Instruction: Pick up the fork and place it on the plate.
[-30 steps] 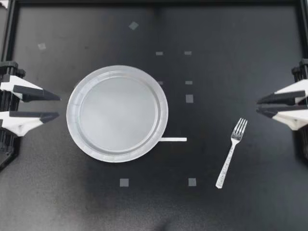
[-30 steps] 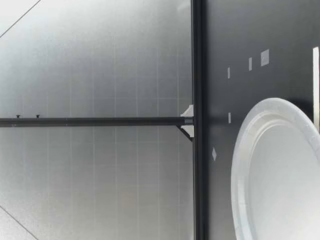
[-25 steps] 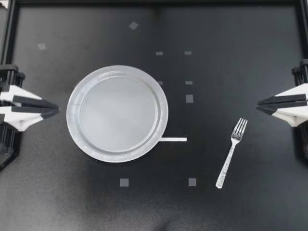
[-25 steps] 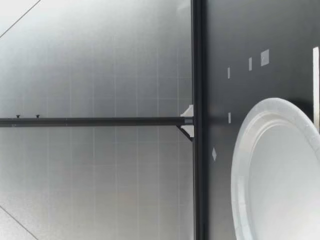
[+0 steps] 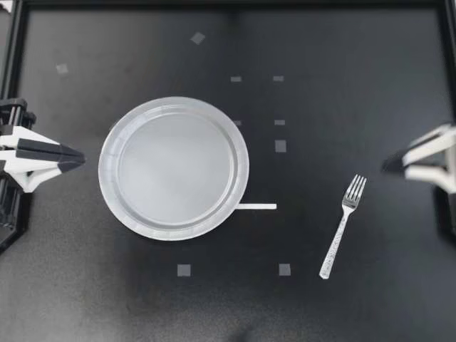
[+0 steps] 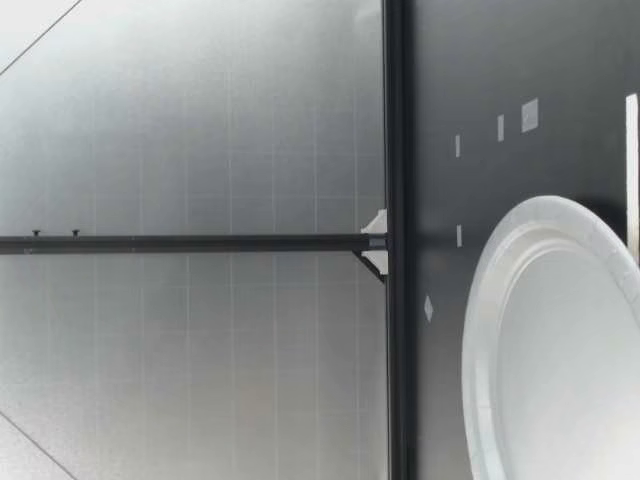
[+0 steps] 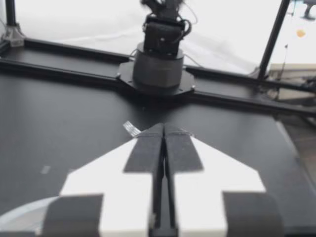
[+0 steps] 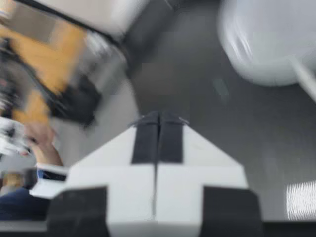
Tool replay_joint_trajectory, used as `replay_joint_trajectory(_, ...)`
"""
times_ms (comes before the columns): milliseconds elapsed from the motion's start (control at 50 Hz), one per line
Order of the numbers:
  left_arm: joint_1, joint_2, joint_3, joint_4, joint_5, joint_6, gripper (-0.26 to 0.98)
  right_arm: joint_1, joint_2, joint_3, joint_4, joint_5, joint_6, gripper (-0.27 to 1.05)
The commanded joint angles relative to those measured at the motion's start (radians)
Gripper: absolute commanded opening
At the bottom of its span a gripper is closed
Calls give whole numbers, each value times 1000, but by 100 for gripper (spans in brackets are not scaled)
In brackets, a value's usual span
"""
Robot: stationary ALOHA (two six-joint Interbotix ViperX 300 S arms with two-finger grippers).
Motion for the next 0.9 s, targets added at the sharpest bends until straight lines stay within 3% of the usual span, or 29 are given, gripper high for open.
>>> replay_joint_trajectory(0,-2,9,-21,0,-5,31,-2,38,169,43,57,158,333,-9)
replay_joint_trajectory(120,-2,8,-14,2,-6,46,-2,137,192,123,78,61,482,5)
replay_joint_trajectory(220,-2,5,-5,2,-5,52,-2,140,187,156,118,51,632,26)
replay_joint_trajectory(380,-2,5,17,2,-5,80,-2,138,235,179,83,74,821,57)
replay_joint_trajectory(880,-2,2,58,2,-5,126,-2,140,684,29,37,-132,847,56)
